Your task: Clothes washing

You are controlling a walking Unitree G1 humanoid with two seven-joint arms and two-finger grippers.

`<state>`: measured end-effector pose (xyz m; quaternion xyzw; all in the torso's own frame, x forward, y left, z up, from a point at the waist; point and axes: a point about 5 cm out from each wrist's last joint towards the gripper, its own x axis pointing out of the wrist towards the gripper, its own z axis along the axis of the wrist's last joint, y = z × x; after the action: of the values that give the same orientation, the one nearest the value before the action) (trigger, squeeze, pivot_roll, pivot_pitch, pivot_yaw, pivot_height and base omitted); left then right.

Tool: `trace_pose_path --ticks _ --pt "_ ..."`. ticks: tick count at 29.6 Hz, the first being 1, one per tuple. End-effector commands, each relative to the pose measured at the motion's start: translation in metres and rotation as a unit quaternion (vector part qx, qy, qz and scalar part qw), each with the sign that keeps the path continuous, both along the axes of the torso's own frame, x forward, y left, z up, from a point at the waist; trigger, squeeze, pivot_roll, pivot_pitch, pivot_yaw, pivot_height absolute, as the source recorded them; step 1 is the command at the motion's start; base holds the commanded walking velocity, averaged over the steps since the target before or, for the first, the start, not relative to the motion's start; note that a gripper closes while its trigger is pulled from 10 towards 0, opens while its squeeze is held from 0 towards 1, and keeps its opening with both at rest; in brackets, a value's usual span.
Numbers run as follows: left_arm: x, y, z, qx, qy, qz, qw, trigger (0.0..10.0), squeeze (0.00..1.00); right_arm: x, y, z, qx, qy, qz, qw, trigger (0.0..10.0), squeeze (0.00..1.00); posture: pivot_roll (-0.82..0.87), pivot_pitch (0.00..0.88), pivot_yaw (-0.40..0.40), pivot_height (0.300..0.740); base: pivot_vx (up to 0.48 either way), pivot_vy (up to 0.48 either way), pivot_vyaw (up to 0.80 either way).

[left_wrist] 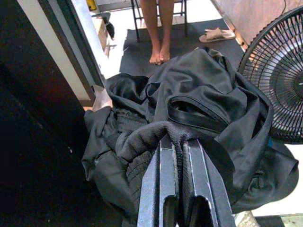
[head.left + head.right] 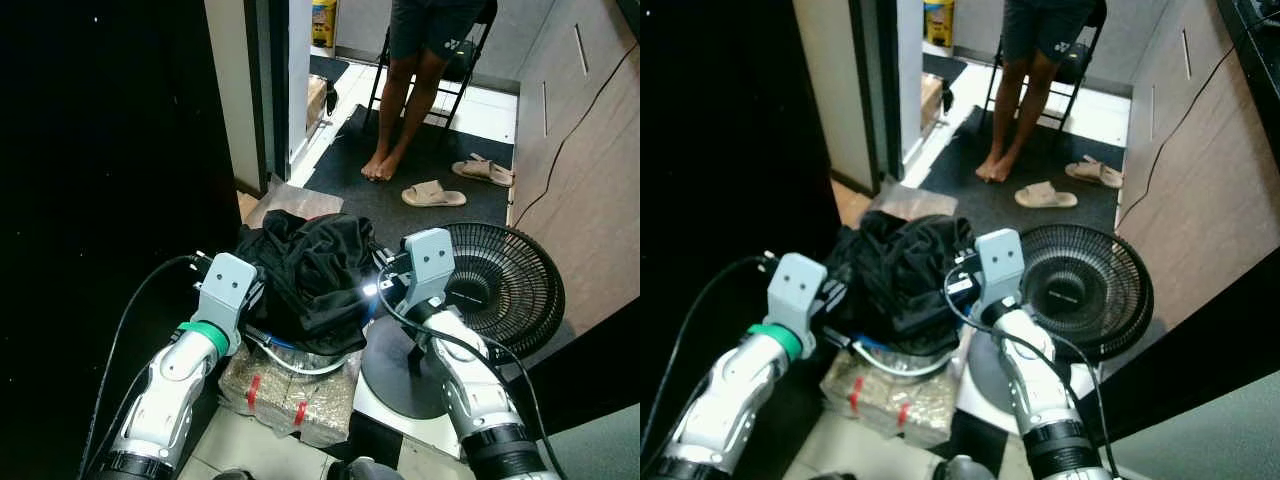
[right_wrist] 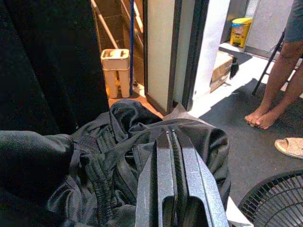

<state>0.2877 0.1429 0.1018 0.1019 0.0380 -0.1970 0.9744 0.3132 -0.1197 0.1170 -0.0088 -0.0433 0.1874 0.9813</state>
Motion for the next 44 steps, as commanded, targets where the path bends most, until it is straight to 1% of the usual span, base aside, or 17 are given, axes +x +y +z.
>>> trace_pose_path --ticks 1,6,7,9,10,11,13,14,15,16,17,18,19,20,21,35,44 --pt "-0.002 0.0 -0.005 0.0 0.008 0.0 1.0 10.0 0.0 0.0 -0.002 -0.003 0.001 0.005 -0.004 1.0 10.0 0.0 -0.06 0.0 -0.001 0.74 0.0 0.0 0.0" --pt "-0.002 0.0 -0.005 0.0 0.008 0.0 1.0 10.0 0.0 0.0 -0.002 -0.003 0.001 0.005 -0.004 1.0 10.0 0.0 -0.06 0.0 -0.001 0.74 0.0 0.0 0.0" --pt "-0.001 0.002 -0.004 0.002 0.006 -0.001 1.0 10.0 0.0 -0.005 -0.006 -0.005 -0.003 0.009 0.003 1.0 10.0 0.0 -0.05 0.0 0.009 0.74 0.0 0.0 0.0" --pt "-0.001 0.002 -0.004 0.002 0.006 -0.001 1.0 10.0 0.0 -0.005 -0.006 -0.005 -0.003 0.009 0.003 1.0 10.0 0.0 -0.05 0.0 0.009 0.74 0.0 0.0 0.0" --pt "0.0 0.006 -0.004 0.006 0.005 0.005 1.0 10.0 0.0 -0.007 -0.018 -0.008 -0.012 0.013 -0.007 1.0 10.0 0.0 -0.04 0.0 0.02 0.74 0.0 0.0 0.0" --pt "0.0 0.006 -0.004 0.006 0.005 0.005 1.0 10.0 0.0 -0.007 -0.018 -0.008 -0.012 0.013 -0.007 1.0 10.0 0.0 -0.04 0.0 0.02 0.74 0.0 0.0 0.0" --pt "0.001 0.012 -0.003 0.01 0.003 0.013 1.0 10.0 0.0 -0.008 -0.033 -0.011 -0.023 0.017 -0.022 0.999 10.0 0.0 -0.04 0.0 0.02 0.74 0.0 0.0 0.0" --pt "0.001 0.012 -0.003 0.01 0.003 0.013 1.0 10.0 0.0 -0.008 -0.033 -0.011 -0.023 0.017 -0.022 0.999 10.0 0.0 -0.04 0.0 0.02 0.74 0.0 0.0 0.0" --pt "-0.002 0.015 -0.005 0.012 0.005 0.027 1.0 10.0 0.0 -0.01 -0.025 -0.013 -0.011 0.015 -0.04 0.999 10.0 0.0 -0.05 0.0 0.046 0.74 0.0 0.0 0.0" --pt "-0.002 0.015 -0.005 0.012 0.005 0.027 1.0 10.0 0.0 -0.01 -0.025 -0.013 -0.011 0.015 -0.04 0.999 10.0 0.0 -0.05 0.0 0.046 0.74 0.0 0.0 0.0" --pt "-0.003 0.015 -0.007 0.009 0.004 0.042 0.999 10.0 0.0 -0.011 -0.02 -0.012 0.001 0.012 -0.052 0.999 10.0 0.0 -0.05 0.0 0.038 0.74 0.0 0.0 0.0" --pt "-0.001 0.022 -0.008 -0.006 0.008 0.094 0.995 10.0 0.0 -0.01 -0.026 -0.012 0.014 0.012 -0.103 0.995 10.0 0.0 -0.05 0.0 0.037 0.74 0.0 0.0 0.0" --pt "0.0 0.025 -0.01 -0.016 0.011 0.128 0.992 10.0 0.0 -0.009 -0.03 -0.012 0.021 0.011 -0.135 0.991 10.0 0.0 -0.05 0.0 0.034 0.74 0.0 0.0 0.0" --pt "0.001 0.027 -0.011 -0.022 0.014 0.148 0.989 10.0 0.0 -0.008 -0.034 -0.011 0.024 0.011 -0.153 0.988 10.0 0.0 -0.05 0.0 0.034 0.74 0.0 0.0 0.0" --pt "0.001 0.029 -0.011 -0.025 0.015 0.157 0.987 10.0 0.0 -0.008 -0.035 -0.011 0.025 0.011 -0.162 0.986 10.0 0.0 -0.05 0.0 0.034 0.74 0.0 0.0 0.0" --pt "0.0 0.028 -0.011 -0.02 0.013 0.152 0.988 10.0 0.0 -0.009 -0.035 -0.011 0.026 0.012 -0.161 0.987 10.0 0.0 -0.05 0.0 0.038 0.74 0.0 0.0 0.0" --pt "0.0 0.028 -0.011 -0.017 0.012 0.161 0.987 10.0 0.0 -0.009 -0.033 -0.012 0.025 0.012 -0.171 0.985 10.0 0.0 -0.05 0.0 0.039 0.74 0.0 0.0 0.0"
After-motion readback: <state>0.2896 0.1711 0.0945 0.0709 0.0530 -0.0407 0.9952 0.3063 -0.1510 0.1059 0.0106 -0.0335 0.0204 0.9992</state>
